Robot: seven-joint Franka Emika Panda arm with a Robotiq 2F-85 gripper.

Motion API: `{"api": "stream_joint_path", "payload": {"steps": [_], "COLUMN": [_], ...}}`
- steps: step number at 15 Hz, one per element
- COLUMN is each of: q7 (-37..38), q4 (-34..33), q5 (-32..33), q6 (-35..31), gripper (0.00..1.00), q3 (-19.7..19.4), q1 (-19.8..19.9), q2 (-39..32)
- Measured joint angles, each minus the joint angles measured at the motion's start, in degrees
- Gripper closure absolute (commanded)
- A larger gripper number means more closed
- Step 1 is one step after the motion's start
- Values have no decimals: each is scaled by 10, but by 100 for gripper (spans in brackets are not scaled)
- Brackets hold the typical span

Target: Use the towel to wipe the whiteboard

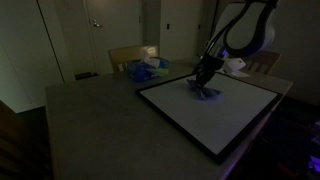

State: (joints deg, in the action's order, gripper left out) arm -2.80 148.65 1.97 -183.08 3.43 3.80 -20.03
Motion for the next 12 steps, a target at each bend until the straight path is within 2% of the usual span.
{"api": "stream_joint_path", "payload": {"steps": [5,12], "q7": [-47,-96], "q4": [-84,-218], "q5": [1,-1], "q6": [76,203], "gripper": [97,97], "q3": [22,24], "q1": [40,50], "q2": [-29,-72]}}
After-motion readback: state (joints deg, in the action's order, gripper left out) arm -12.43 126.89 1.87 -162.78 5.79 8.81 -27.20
